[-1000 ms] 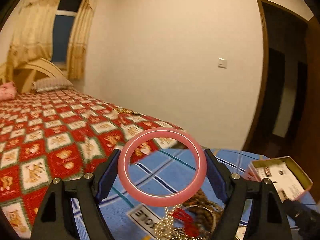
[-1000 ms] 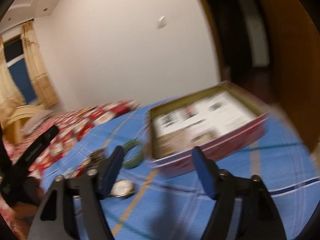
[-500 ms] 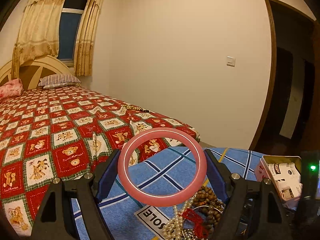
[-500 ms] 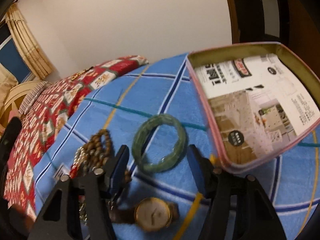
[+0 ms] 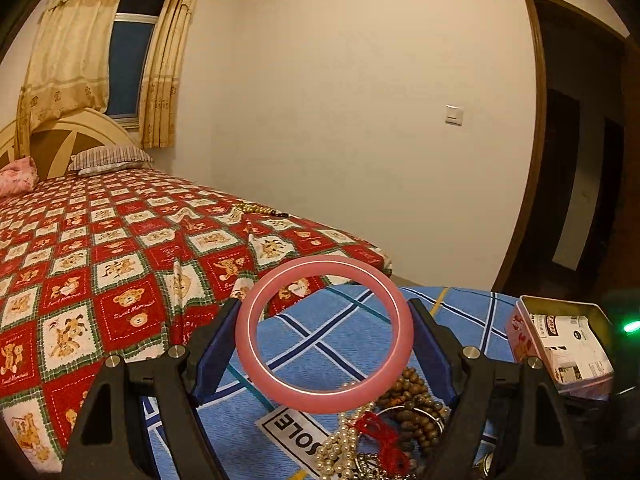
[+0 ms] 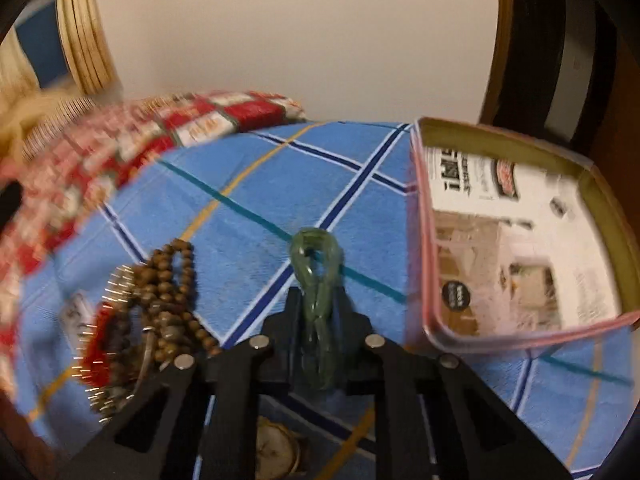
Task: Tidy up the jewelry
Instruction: 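Lift the pink bangle with the left gripper while the right gripper grasps the green jade bangle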
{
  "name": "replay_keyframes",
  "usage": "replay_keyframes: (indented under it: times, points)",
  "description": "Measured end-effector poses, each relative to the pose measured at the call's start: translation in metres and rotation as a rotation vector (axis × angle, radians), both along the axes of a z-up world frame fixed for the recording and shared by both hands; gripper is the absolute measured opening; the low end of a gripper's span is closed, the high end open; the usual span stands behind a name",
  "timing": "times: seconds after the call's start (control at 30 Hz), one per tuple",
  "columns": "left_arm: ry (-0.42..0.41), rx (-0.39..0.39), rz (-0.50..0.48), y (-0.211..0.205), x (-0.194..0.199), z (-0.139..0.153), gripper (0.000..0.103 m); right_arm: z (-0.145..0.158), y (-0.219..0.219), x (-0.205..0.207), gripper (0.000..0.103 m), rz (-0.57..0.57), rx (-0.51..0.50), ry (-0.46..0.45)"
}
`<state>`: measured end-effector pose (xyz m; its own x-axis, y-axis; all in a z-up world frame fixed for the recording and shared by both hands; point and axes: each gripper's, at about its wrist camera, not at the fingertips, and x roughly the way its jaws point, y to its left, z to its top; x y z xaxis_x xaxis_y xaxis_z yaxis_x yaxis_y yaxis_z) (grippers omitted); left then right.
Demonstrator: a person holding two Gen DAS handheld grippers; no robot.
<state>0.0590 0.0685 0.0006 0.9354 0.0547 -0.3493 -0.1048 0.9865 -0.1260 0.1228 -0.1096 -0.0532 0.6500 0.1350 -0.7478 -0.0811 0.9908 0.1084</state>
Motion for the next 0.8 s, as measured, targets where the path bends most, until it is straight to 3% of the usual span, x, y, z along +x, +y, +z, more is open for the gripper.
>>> replay_keyframes:
  times: [0.07, 0.2, 0.37, 0.6, 0.67, 0.8]
  points:
    - [-0.001, -0.001, -0.013, -0.002, 0.0, 0.0, 0.081, 0.009, -0.016, -0.015, 0.018, 0.029, 0.128, -0.073]
    - [0.008, -0.003, -0.021, -0.004, 0.002, -0.002, 0.081, 0.023, -0.024, -0.04, 0.017, 0.059, 0.171, -0.196]
    - [-0.009, -0.003, -0.032, -0.007, -0.001, -0.001, 0.081, 0.032, -0.039, -0.049, 0.017, 0.048, 0.228, -0.239]
    - [-0.01, 0.023, -0.042, -0.013, -0.002, -0.001, 0.081, 0.036, -0.041, -0.051, 0.018, 0.056, 0.222, -0.249]
    - [-0.01, 0.018, -0.042, -0.012, -0.001, -0.001, 0.081, 0.039, -0.038, -0.057, 0.011, 0.063, 0.194, -0.257]
    - [-0.014, 0.01, -0.049, -0.013, -0.002, 0.0, 0.081, 0.046, -0.048, -0.071, 0.01, 0.042, 0.216, -0.291]
